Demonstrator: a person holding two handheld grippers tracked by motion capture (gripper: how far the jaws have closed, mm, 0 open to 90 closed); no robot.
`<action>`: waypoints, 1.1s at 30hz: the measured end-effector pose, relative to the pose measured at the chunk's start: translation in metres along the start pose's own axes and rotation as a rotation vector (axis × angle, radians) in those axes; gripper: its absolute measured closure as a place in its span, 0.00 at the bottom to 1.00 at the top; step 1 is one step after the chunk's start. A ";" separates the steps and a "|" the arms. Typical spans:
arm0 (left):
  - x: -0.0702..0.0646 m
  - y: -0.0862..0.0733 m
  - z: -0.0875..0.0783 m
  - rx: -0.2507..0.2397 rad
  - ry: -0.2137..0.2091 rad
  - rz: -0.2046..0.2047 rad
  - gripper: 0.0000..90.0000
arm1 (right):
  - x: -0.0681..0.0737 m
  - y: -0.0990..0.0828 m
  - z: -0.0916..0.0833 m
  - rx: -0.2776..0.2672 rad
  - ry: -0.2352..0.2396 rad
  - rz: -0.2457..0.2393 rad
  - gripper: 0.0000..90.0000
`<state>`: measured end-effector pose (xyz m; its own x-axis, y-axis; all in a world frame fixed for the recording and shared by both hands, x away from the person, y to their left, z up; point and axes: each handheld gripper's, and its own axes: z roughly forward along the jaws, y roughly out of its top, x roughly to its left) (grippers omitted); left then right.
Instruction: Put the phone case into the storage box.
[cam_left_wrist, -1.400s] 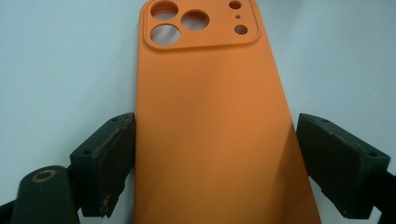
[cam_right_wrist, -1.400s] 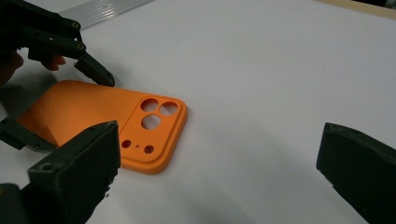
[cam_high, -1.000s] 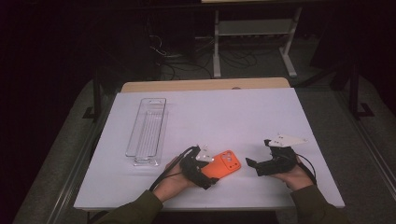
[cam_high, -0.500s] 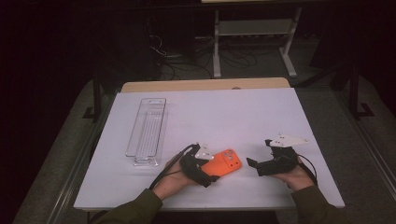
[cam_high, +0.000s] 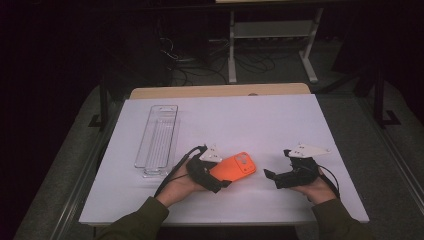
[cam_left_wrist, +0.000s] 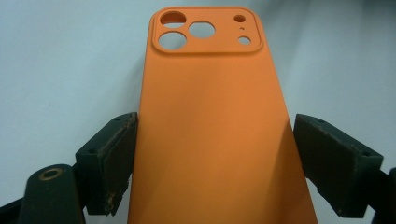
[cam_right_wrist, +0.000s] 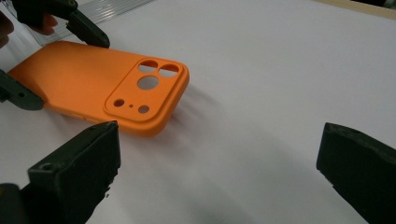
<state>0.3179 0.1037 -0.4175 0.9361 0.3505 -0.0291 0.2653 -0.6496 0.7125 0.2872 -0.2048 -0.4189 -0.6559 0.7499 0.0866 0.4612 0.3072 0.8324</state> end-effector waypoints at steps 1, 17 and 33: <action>0.002 0.001 -0.002 -0.002 -0.011 -0.003 0.18 | 0.000 0.000 0.000 0.000 -0.001 0.001 0.00; 0.016 0.017 -0.017 0.005 -0.046 0.000 0.18 | -0.001 0.000 -0.001 -0.001 -0.006 -0.001 0.00; 0.045 0.035 -0.031 -0.032 -0.046 -0.011 0.18 | -0.001 0.000 -0.001 -0.002 -0.007 -0.007 0.00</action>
<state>0.3617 0.1178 -0.3725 0.9431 0.3256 -0.0683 0.2685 -0.6239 0.7340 0.2871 -0.2060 -0.4189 -0.6547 0.7520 0.0772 0.4557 0.3110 0.8340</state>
